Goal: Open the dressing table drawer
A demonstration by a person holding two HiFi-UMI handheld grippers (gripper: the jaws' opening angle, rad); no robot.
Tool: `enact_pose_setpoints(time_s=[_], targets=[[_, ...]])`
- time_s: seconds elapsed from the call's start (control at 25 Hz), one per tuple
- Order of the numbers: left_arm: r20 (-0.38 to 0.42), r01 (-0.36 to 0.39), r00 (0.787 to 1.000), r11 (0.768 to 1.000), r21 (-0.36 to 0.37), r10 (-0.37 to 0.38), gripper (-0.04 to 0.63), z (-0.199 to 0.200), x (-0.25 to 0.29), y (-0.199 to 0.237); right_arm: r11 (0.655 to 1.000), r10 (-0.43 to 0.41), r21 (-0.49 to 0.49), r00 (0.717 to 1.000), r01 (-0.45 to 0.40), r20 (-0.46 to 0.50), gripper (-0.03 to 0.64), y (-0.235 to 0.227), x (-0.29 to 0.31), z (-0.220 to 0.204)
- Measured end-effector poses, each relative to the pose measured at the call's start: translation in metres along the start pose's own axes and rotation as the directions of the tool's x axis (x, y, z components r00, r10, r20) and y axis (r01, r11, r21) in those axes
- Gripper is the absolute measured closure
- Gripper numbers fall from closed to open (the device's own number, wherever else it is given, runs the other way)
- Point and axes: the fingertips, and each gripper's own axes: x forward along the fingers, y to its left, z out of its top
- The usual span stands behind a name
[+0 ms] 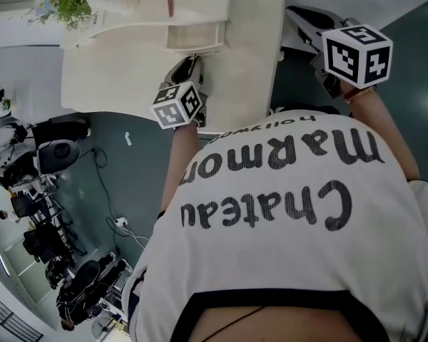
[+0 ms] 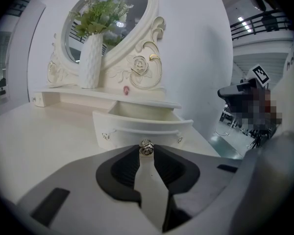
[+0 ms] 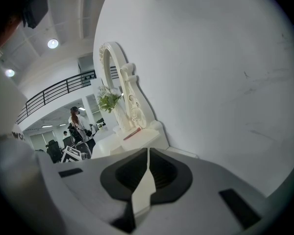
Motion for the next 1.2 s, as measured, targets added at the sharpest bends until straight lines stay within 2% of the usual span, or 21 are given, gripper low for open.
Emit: enact_pose_setpoints(time_s=[1.2], targets=[[-0.025,-0.068,0.997,0.997,0.023,0.069,0.488,-0.0044,0.0072,0.0048,1.0,0.01,0.003,1.0,-0.01,-0.01,0.584,-0.0026,-0.002,-0.0067]])
